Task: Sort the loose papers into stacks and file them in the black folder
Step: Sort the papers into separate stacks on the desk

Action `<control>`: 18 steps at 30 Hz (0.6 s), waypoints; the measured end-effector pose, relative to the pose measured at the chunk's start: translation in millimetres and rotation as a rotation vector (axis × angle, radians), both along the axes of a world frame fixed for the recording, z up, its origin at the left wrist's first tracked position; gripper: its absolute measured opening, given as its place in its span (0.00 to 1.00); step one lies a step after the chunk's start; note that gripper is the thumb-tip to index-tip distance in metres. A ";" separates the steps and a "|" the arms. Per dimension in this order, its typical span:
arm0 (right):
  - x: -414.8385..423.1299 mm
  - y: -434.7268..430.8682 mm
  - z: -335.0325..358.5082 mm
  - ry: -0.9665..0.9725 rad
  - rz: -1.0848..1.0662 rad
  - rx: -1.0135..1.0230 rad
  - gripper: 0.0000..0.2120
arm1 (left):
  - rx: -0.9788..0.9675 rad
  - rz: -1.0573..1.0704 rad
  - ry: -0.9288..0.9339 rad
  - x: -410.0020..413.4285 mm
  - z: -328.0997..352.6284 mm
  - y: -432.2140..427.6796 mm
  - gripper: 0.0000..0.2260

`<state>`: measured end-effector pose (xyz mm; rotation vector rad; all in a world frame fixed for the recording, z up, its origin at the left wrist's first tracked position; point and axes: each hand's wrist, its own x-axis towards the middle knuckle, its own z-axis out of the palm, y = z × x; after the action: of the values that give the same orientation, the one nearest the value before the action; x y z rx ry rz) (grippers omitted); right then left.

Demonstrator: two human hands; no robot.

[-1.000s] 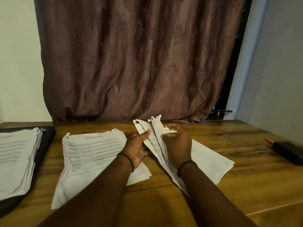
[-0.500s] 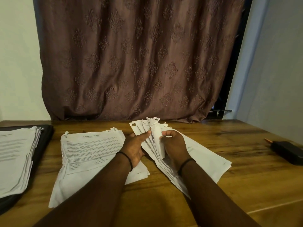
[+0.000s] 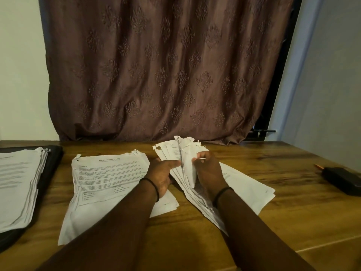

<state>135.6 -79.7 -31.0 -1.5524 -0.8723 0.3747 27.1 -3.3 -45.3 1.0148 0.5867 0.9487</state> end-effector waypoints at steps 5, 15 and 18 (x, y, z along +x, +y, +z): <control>-2.6 -5.1 -1.3 -0.089 -0.012 0.078 0.15 | 0.022 -0.005 0.016 -0.1 0.1 0.1 0.10; -4.5 -8.1 0.7 -0.047 -0.050 0.166 0.23 | -0.001 -0.025 -0.079 -3.4 6.8 -6.9 0.07; -6.1 -9.1 1.9 -0.063 -0.043 0.141 0.23 | 0.031 -0.040 -0.066 -3.9 7.1 -7.6 0.09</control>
<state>129.5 -88.7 -29.1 -1.4561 -0.8939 0.2288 23.2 -10.9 -38.2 1.0150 0.4961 0.9546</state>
